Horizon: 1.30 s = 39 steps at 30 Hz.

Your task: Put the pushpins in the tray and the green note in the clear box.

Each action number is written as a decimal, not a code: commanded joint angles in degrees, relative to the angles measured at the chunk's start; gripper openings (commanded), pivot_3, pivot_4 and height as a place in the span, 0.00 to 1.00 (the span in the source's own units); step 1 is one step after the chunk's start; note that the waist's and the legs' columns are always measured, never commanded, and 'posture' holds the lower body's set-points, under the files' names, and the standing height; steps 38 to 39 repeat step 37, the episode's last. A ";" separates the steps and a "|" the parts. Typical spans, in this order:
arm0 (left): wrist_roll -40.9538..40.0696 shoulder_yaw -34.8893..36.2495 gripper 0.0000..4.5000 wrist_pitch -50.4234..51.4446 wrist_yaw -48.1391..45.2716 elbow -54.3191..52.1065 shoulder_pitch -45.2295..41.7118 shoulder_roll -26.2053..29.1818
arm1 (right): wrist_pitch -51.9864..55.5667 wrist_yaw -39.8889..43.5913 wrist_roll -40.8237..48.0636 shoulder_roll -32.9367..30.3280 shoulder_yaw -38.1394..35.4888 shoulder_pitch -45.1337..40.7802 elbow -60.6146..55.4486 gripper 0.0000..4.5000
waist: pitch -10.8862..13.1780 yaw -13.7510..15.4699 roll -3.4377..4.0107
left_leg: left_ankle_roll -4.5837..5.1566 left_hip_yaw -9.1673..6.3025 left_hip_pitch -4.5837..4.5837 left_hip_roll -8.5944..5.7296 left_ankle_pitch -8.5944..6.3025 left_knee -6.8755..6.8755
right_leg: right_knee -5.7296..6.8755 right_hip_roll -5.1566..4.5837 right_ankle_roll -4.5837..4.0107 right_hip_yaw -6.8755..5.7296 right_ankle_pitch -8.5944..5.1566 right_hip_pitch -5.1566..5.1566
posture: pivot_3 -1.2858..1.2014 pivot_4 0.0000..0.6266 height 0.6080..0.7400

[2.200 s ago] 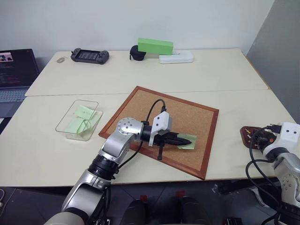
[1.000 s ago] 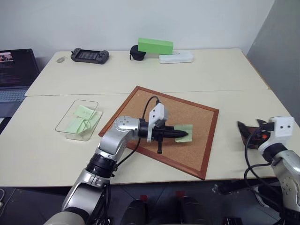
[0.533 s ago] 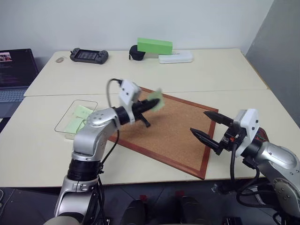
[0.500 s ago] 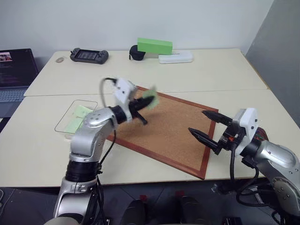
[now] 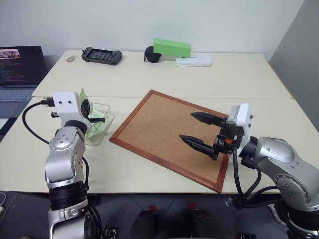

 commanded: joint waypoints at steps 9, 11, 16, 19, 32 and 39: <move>-4.04 2.59 0.21 -3.41 -1.63 5.64 1.31 0.65 | -4.87 2.23 -2.99 0.15 0.92 2.54 1.03 0.89 | 0.05 -0.03 -0.10 | 0.00 -0.01 0.00 0.05 0.00 0.00 | 0.03 -0.02 0.00 -0.03 0.00 -0.02 | 0.52 0.24 1.00; -4.25 2.41 0.28 -3.61 -1.56 5.52 1.45 0.70 | -4.89 2.09 -3.11 0.15 0.90 2.60 0.85 0.89 | 0.05 -0.02 -0.11 | 0.00 0.00 0.01 0.04 0.00 0.00 | 0.03 -0.02 0.00 -0.02 0.00 -0.02 | 0.52 0.24 1.00; -4.71 2.06 0.53 -3.87 -1.30 4.96 1.59 0.75 | -4.52 1.63 -3.10 0.11 0.70 2.39 0.51 0.89 | 0.05 -0.02 -0.11 | 0.00 0.00 0.00 0.04 0.00 -0.01 | 0.03 -0.04 0.00 -0.01 0.00 -0.02 | 0.52 0.24 1.00; -4.86 1.86 0.68 -3.86 -1.28 3.16 1.61 1.05 | -3.93 0.93 -2.81 0.18 0.42 2.16 -0.09 0.89 | 0.05 -0.02 -0.11 | 0.00 -0.01 0.00 0.04 0.00 0.00 | 0.03 -0.04 0.00 -0.02 0.00 -0.02 | 0.52 0.24 1.00; -9.11 -10.19 0.93 1.55 -9.36 -17.50 8.24 0.79 | -1.46 -20.14 -12.94 4.78 -4.52 10.59 -3.41 0.89 | 0.08 0.03 -0.15 | -0.01 0.03 -0.01 0.03 0.00 -0.03 | 0.02 -0.10 0.00 0.03 0.00 -0.01 | 0.52 0.24 1.00; -8.11 -13.82 0.93 2.32 -7.36 -21.28 15.53 -3.09 | -3.46 -30.62 -24.16 9.64 -1.72 17.71 -3.12 0.89 | 0.06 0.06 -0.17 | -0.04 0.10 -0.02 0.04 0.01 -0.03 | 0.03 -0.10 0.00 0.10 0.00 -0.05 | 0.52 0.24 1.00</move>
